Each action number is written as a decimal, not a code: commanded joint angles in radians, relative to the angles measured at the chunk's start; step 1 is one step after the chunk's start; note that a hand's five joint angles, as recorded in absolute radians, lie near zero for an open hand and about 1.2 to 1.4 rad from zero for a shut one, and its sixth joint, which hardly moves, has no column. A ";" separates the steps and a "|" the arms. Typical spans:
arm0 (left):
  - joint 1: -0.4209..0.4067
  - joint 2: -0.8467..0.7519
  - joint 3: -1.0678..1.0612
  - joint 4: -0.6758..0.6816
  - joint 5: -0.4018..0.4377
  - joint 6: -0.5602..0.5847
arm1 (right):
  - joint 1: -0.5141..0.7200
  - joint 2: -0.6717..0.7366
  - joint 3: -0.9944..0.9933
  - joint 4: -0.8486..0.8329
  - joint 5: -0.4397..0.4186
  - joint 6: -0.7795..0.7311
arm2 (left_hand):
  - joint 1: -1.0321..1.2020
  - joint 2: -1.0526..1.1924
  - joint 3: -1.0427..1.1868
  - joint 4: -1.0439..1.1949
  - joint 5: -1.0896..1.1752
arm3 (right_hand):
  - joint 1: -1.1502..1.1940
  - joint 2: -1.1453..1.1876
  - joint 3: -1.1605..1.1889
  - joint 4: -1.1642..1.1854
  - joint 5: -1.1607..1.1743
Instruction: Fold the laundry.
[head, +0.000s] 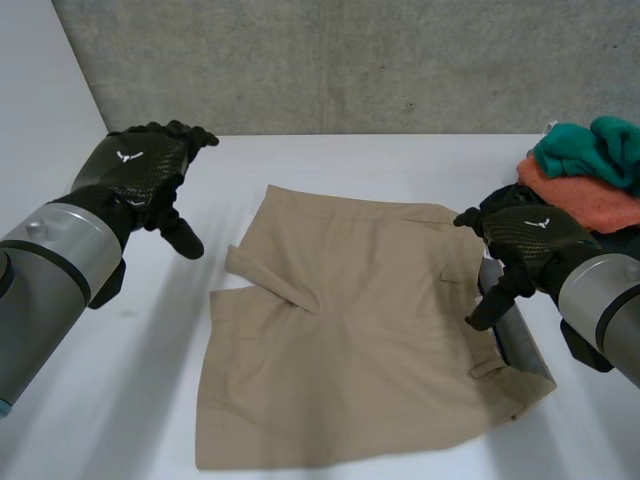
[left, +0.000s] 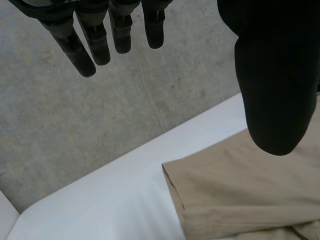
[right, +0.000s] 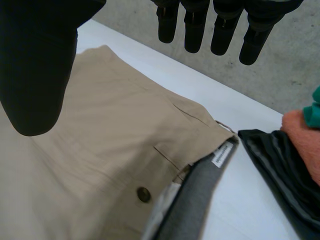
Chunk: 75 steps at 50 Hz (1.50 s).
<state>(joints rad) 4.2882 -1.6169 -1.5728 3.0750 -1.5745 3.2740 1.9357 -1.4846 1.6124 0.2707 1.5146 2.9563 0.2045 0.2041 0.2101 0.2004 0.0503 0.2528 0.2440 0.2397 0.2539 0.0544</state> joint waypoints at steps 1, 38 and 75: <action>-0.005 -0.011 0.002 -0.096 0.014 0.004 | -0.050 0.006 0.003 0.016 -0.031 -0.165 | -0.030 -0.030 -0.036 -0.026 -0.050 | -0.037 -0.028 -0.024 -0.038 -0.013; -0.249 -0.196 -0.236 -0.157 0.042 0.190 | -0.305 0.076 0.477 -0.338 -0.490 -0.665 | 0.126 0.127 0.121 0.130 0.106 | 1.143 1.152 1.157 1.142 1.167; -0.203 -0.288 -0.076 -0.061 -0.098 0.223 | -0.239 0.075 0.346 -0.124 -0.307 -0.514 | 1.192 1.192 1.186 1.196 1.171 | 0.298 0.306 0.311 0.296 0.321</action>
<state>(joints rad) 4.0388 -1.9008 -1.6753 3.0143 -1.6814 3.4997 1.7375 -1.4077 1.9633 0.0566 1.2642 2.5847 1.1356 1.1915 1.1820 1.1915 1.0091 0.5338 0.5251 0.5273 0.5276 0.3319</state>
